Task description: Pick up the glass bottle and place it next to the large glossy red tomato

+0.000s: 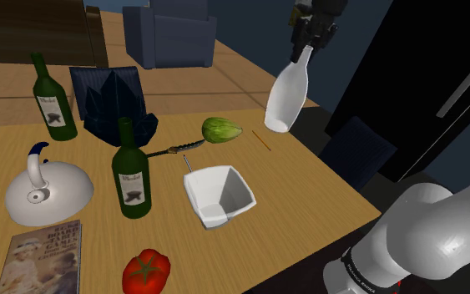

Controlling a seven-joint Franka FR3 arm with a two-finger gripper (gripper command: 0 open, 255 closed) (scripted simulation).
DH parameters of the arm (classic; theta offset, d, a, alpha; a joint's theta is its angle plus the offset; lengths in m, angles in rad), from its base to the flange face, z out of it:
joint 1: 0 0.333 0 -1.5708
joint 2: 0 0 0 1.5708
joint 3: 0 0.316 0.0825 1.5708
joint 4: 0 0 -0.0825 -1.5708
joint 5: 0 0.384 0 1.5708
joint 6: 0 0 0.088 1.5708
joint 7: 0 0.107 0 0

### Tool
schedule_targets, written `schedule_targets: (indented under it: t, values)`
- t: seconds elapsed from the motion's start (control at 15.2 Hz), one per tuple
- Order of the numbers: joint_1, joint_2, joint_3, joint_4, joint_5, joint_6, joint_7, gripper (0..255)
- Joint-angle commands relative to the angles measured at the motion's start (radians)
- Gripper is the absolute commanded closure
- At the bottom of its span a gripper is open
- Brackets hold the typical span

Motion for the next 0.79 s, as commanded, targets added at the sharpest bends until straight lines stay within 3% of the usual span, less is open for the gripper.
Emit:
schedule_targets:
  t: [0.0, 0.73]
  values:
    - [0.014, 0.008, 0.039, -0.014, 0.009, 0.020, 0.054, 255]
    - [0.088, 0.108, 0.232, -0.003, 0.038, 0.100, 0.316, 255]
